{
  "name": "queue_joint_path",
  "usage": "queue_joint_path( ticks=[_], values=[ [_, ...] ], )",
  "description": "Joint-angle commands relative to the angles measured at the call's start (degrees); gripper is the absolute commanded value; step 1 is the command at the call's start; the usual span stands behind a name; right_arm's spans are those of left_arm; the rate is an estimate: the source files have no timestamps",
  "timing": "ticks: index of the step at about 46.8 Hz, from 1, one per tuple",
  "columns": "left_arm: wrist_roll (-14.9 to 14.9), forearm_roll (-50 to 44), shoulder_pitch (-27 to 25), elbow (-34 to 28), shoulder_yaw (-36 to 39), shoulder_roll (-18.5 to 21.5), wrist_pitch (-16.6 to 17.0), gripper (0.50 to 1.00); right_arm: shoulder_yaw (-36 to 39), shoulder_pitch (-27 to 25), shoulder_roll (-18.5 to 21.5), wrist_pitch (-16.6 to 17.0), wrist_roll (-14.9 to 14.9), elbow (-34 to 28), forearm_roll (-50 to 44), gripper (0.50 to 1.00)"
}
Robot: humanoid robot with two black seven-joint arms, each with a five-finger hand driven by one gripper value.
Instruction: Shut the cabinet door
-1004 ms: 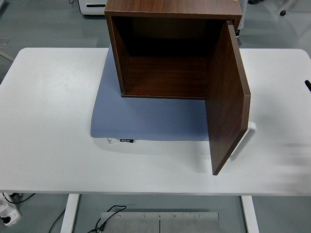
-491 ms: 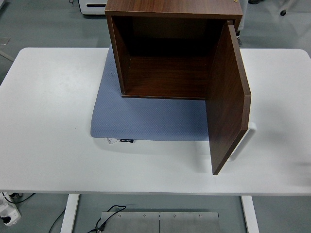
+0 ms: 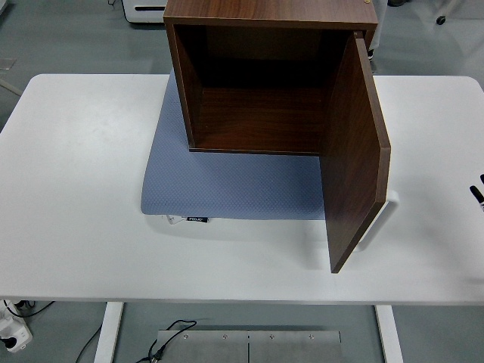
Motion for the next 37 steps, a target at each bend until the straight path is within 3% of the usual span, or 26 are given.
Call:
queue_joint_path(
  ticks=[1, 37],
  values=[
    [0.0, 0.0, 0.0, 0.0, 0.0, 0.0, 0.0, 1.0, -0.8, 0.1, 0.5, 0.0, 0.0, 0.5, -1.3, 1.0],
    [0.0, 0.0, 0.0, 0.0, 0.0, 0.0, 0.0, 1.0, -10.8, 7.4, 1.7, 0.0, -0.3, 2.6, -9.5, 1.0]
  ],
)
